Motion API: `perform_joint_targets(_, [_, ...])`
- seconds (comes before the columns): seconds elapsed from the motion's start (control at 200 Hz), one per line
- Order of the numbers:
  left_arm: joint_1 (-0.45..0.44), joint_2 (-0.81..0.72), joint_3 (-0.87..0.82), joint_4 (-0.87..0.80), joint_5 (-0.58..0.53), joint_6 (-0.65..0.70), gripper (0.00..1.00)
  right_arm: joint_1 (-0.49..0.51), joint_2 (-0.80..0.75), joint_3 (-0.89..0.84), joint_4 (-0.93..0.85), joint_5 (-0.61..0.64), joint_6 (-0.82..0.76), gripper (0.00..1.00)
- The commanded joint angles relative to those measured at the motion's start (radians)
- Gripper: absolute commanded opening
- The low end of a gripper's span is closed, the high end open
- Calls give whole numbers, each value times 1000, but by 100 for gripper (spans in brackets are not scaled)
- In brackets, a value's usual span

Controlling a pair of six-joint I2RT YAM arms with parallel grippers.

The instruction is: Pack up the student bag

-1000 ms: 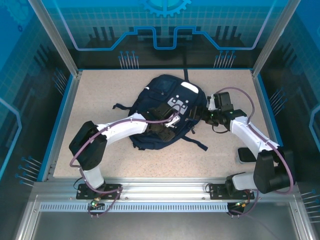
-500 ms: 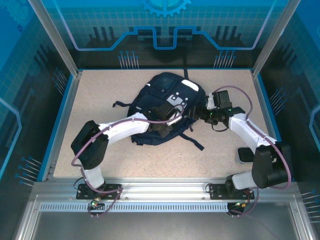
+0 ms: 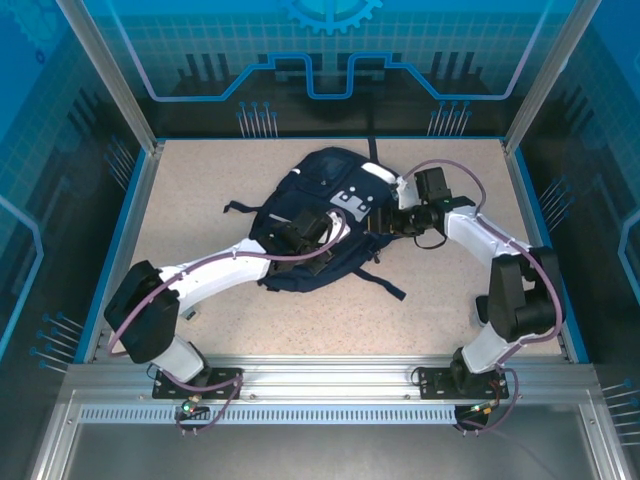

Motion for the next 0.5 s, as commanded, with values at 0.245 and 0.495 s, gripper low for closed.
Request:
perform_joint_targets(0.245, [24,-68,-11,66,13,-6,11,15,95,61,-32,-79,-139,50])
perform_joint_targets(0.495, [25,-56,-9,71,13,-18,11,35,106,56,-33,-137,-163,47])
